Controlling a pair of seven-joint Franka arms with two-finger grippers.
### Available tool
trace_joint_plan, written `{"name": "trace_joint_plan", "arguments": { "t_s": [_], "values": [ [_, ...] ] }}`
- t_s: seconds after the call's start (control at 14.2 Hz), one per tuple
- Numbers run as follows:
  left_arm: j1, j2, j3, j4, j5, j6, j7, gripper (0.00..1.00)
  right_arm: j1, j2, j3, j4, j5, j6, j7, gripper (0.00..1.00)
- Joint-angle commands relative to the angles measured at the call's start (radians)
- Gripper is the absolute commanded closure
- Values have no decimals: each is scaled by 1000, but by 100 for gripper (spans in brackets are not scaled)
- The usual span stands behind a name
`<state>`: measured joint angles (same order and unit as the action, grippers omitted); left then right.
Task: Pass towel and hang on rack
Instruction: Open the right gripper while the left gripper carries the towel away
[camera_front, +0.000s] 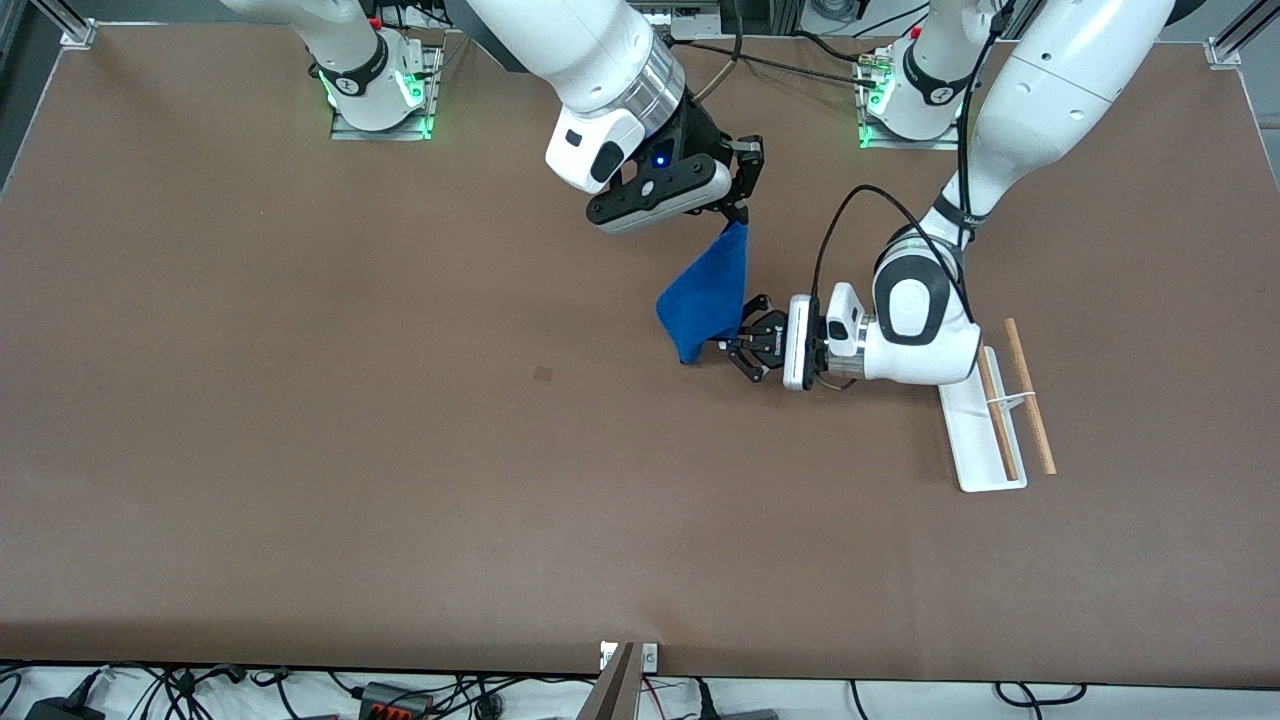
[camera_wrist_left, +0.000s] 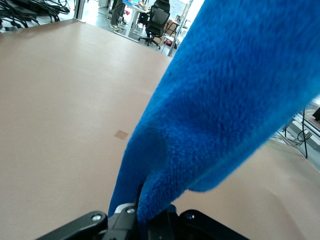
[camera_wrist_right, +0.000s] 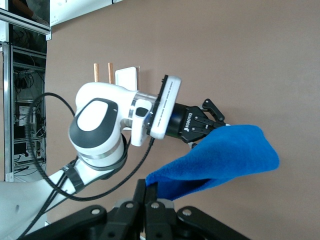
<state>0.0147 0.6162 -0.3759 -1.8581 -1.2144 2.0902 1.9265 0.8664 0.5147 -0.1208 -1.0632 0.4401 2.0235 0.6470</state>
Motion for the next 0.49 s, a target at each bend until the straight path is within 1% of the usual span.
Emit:
{"name": "trace_joint_plan", "arguments": {
  "t_s": [0.0,0.07,0.28,0.42],
  "values": [
    [11,-58,21,-10,83,-4,-78,99,-7,-4,-11,-18,-1,-9,-50,12],
    [27,-64,22,-9,116,-7,-114,99,-10,-8,-20,-32,-27,-14,-53,0],
    [42,-110,23,-6,203,-12,-312,100,-26,-8,-25,-52,-190,-48,-59,0],
    [53,-122,25,23,316,-39,-418,100,-69,-10,-25,-70,-276,-84,-61,0]
  ]
}}
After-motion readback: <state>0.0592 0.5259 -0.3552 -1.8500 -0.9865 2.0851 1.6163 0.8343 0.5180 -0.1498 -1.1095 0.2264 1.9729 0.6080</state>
